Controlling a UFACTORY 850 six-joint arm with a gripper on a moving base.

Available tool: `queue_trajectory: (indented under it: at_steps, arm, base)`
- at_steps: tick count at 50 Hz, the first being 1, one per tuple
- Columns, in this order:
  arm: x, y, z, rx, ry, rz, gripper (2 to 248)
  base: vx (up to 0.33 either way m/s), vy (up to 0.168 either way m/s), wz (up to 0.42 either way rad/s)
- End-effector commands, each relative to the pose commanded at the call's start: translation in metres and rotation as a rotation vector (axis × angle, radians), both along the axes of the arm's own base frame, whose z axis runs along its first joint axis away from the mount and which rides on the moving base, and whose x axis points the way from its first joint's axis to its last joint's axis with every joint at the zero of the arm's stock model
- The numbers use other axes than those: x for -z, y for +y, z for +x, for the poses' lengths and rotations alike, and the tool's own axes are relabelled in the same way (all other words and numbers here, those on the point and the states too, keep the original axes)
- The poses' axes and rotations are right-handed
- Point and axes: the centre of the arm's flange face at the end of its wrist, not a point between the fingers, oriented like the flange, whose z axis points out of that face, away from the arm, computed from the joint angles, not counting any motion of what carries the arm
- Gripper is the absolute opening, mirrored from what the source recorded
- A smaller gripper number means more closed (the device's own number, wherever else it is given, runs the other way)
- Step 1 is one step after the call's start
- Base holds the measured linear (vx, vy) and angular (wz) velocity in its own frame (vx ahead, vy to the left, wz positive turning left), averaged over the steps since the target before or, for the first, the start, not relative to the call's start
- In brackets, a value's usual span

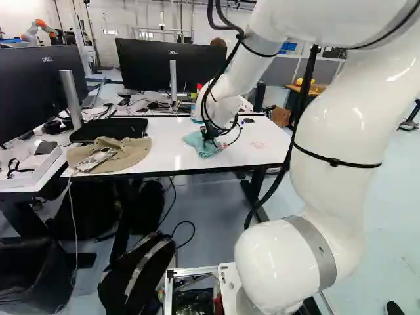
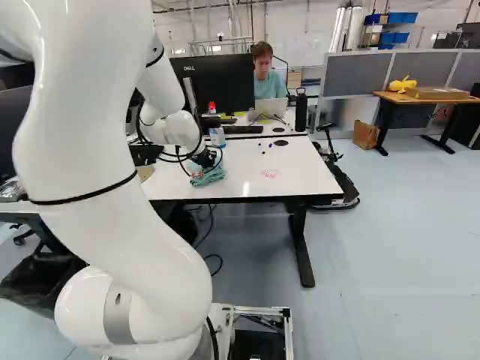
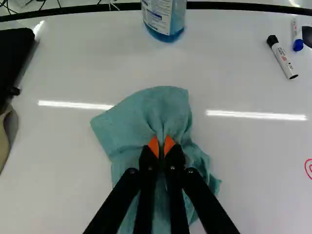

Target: Clean the table with the green towel

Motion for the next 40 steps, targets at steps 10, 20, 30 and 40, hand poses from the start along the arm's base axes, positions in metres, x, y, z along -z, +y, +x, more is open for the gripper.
queue_trajectory:
  at_steps: [10, 20, 30, 40]
  arm:
    - [0.001, 0.013, 0.015, -0.021, -0.006, 0.001, 32]
    - [0.001, 0.029, 0.022, -0.048, -0.010, 0.002, 32]
    - [0.001, 0.045, 0.021, -0.080, -0.011, 0.002, 32]
    - [0.001, 0.060, 0.011, -0.112, -0.009, 0.002, 32]
  base:
    - [0.000, 0.000, 0.000]
    - [0.000, 0.000, 0.000]
    - [0.000, 0.000, 0.000]
    - [0.000, 0.000, 0.000]
